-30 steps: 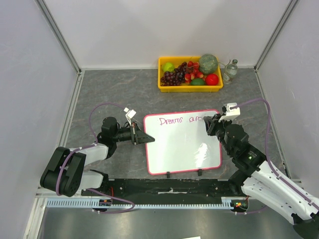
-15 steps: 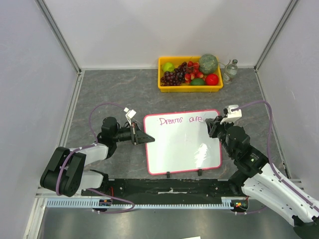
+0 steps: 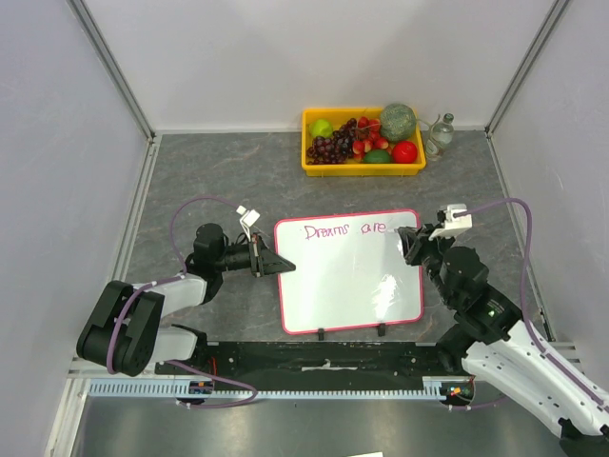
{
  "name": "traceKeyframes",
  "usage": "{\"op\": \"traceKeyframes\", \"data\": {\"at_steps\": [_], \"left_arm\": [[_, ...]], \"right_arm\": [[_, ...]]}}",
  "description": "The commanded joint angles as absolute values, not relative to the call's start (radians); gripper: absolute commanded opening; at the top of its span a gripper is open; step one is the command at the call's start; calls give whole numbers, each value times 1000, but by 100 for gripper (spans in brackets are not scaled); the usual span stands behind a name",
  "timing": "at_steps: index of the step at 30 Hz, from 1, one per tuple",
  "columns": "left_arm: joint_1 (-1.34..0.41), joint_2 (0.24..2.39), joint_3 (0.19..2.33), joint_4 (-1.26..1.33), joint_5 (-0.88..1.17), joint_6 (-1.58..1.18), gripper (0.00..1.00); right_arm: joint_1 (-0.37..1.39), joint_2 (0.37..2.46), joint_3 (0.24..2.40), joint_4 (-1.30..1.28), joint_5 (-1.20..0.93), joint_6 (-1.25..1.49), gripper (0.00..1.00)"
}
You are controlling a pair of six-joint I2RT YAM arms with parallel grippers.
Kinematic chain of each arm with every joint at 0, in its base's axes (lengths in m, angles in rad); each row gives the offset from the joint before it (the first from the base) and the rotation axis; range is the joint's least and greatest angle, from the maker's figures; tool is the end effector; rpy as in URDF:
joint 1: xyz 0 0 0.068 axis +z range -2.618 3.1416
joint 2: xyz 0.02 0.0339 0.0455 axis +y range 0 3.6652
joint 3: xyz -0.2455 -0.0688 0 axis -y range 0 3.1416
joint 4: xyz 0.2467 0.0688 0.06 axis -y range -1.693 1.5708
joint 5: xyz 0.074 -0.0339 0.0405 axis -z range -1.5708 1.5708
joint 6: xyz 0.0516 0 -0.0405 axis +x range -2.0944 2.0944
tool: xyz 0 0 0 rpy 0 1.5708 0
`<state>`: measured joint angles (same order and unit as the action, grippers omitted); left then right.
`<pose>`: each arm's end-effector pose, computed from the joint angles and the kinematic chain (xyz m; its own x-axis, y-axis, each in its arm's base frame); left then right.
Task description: Write a sentence on the whiteboard
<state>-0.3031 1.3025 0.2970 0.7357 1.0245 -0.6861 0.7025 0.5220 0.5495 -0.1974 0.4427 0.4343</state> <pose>0.2110 -0.1122 0.1472 -0.7930 -0.0968 -0.6014 0.5670 0.2439 -0.7868 0.1448 0.0936 0.2823 -0.2271 0.3059 -0.9246 -0.1830 0.9191 0.3490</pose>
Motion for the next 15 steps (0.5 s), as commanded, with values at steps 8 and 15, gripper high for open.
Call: {"op": "traceKeyframes", "data": {"at_steps": [8,15], "left_arm": [[-307,1315,272,673,939,-534,2],[-305,1318,273,673,936,-535,2]], "right_arm": [[701,520,606,-152,305,407,0],[703,594,606,-66,224,423,0]]}}
